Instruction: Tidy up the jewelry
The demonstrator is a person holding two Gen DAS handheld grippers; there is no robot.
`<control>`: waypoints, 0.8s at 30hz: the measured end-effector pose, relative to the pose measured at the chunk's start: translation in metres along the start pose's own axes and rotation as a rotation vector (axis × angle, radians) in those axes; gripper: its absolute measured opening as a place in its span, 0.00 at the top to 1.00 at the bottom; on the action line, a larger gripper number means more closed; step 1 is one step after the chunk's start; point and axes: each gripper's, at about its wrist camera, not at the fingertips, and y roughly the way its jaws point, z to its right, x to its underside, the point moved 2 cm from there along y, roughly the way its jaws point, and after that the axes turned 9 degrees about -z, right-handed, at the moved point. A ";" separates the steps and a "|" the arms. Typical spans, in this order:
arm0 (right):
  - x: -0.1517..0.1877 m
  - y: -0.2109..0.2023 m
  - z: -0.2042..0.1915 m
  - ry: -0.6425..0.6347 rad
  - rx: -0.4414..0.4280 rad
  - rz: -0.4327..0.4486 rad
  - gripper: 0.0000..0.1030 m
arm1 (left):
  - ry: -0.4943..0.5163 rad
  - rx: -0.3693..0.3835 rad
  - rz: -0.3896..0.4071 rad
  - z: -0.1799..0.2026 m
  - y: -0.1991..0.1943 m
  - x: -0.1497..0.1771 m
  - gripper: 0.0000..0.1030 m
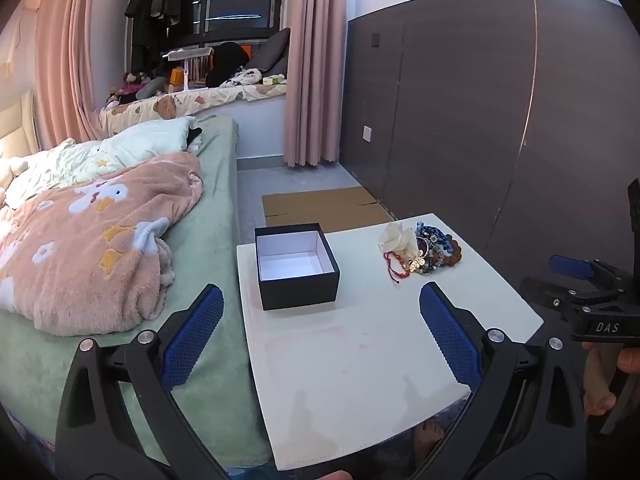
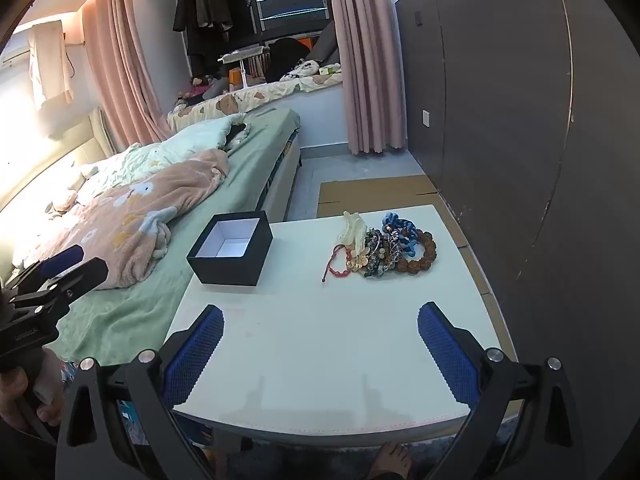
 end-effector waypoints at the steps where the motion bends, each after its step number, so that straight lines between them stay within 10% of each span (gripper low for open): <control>1: 0.000 0.000 0.000 0.002 -0.001 -0.001 0.07 | 0.023 -0.012 0.021 0.002 -0.002 0.001 0.05; 24: -0.002 -0.001 0.002 0.000 0.001 -0.004 0.07 | -0.024 0.030 0.032 -0.002 0.000 -0.001 0.05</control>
